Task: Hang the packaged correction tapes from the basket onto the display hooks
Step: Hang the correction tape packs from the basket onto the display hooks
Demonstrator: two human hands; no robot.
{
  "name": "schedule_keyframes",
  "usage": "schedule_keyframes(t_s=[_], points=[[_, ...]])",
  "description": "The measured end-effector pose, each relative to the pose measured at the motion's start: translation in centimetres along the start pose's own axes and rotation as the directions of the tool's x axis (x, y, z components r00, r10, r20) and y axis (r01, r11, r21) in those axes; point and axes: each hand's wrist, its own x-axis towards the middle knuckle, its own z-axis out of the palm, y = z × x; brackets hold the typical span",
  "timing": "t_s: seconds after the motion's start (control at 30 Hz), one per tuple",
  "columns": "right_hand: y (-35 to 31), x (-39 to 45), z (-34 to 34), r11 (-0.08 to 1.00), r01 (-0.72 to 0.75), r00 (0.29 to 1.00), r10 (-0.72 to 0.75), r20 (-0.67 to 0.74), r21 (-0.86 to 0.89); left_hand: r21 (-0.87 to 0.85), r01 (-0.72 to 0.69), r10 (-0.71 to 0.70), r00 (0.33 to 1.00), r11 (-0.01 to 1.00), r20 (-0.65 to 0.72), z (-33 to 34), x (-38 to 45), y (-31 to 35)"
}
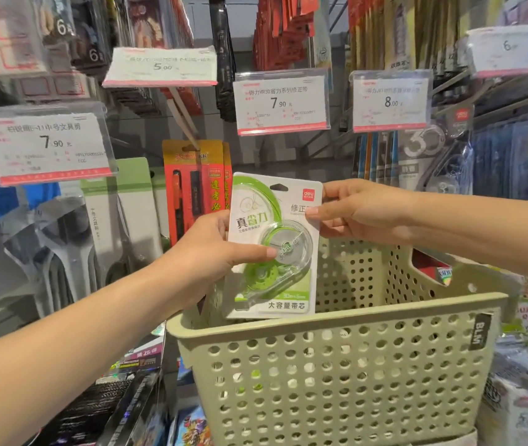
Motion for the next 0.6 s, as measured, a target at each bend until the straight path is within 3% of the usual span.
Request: schedule_keyframes(t_s=[0.13, 0.27, 0.4, 0.6], points=[[-1.0, 0.2, -0.3, 0.997, -0.079, 0.983, 0.081, 0.167, -0.02, 0.009, -0.072, 0.072, 0.982, 0.997, -0.177, -0.2, 0.0, -0.1], [0.1, 1.2, 0.4, 0.898, -0.202, 0.921, 0.31, 0.235, -0.39, 0.01, -0.111, 0.108, 0.942, 0.994, -0.317, -0.7, 0.0, -0.2], [2.7, 2.9, 2.7, 0.761, -0.271, 0.845, 0.481, 0.232, -0.589, 0.02, -0.124, 0.123, 0.929, 0.992, -0.348, -0.8, -0.1, -0.3], [6.1, 5.3, 6.3, 0.624, -0.235, 0.784, 0.575, 0.235, -0.745, 0.099, -0.122, 0.149, 0.929, 0.988, -0.339, -0.5, -0.1, -0.2]])
